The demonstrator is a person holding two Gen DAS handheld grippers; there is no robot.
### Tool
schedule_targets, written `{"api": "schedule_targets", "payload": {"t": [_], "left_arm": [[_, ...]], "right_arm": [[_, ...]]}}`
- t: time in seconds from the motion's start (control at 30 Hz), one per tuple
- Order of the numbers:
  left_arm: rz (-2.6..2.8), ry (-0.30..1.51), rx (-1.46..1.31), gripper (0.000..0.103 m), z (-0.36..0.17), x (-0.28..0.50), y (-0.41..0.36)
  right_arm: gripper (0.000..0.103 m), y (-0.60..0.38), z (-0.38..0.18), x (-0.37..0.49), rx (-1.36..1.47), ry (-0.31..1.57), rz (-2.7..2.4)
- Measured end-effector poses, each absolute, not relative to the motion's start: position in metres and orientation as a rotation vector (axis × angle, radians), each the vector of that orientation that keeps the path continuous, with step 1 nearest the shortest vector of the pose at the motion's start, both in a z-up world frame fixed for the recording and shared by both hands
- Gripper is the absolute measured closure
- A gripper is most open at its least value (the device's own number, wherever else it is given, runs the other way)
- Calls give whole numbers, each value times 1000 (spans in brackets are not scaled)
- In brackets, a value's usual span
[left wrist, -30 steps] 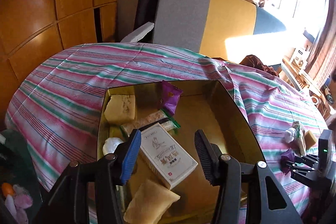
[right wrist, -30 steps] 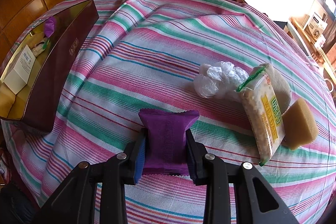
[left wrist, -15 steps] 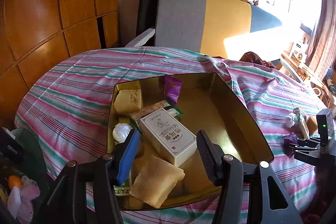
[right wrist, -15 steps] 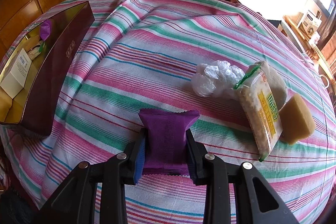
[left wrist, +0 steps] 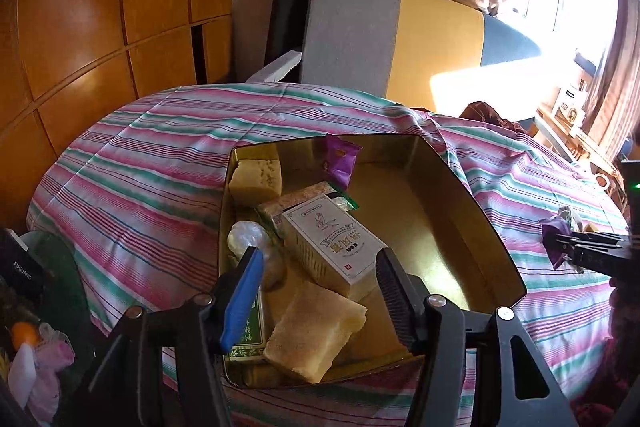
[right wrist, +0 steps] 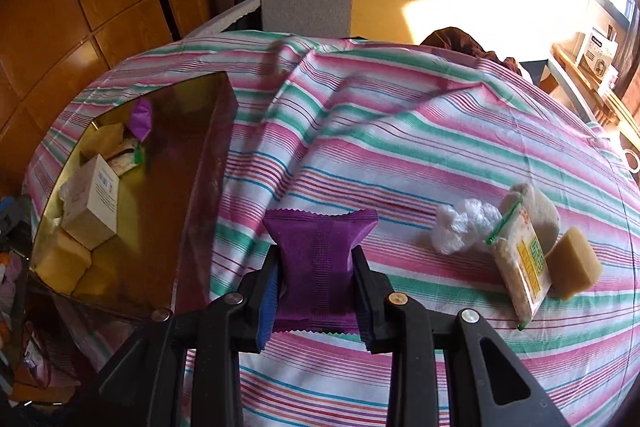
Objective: Organize objects
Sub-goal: 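Carry the purple packet into the gold tray and release it with the right gripper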
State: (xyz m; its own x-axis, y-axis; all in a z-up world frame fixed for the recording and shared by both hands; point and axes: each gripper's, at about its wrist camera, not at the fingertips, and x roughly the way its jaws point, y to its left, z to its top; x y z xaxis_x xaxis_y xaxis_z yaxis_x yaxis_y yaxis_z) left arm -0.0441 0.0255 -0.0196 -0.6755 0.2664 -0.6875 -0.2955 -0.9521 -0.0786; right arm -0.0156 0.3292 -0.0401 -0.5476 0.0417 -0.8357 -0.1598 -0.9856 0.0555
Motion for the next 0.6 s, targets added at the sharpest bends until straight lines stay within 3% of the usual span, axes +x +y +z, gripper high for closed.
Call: {"api": "schedule_targets", "payload": {"t": [0.43, 0.6], "left_arm": [[2657, -14, -1091, 43, -28, -46, -4], [2686, -51, -1091, 43, -27, -48, -20]], "right_arm": [[71, 237, -16, -70, -1497, 139, 2852], [71, 219, -36, -112, -1575, 233, 2804]]}}
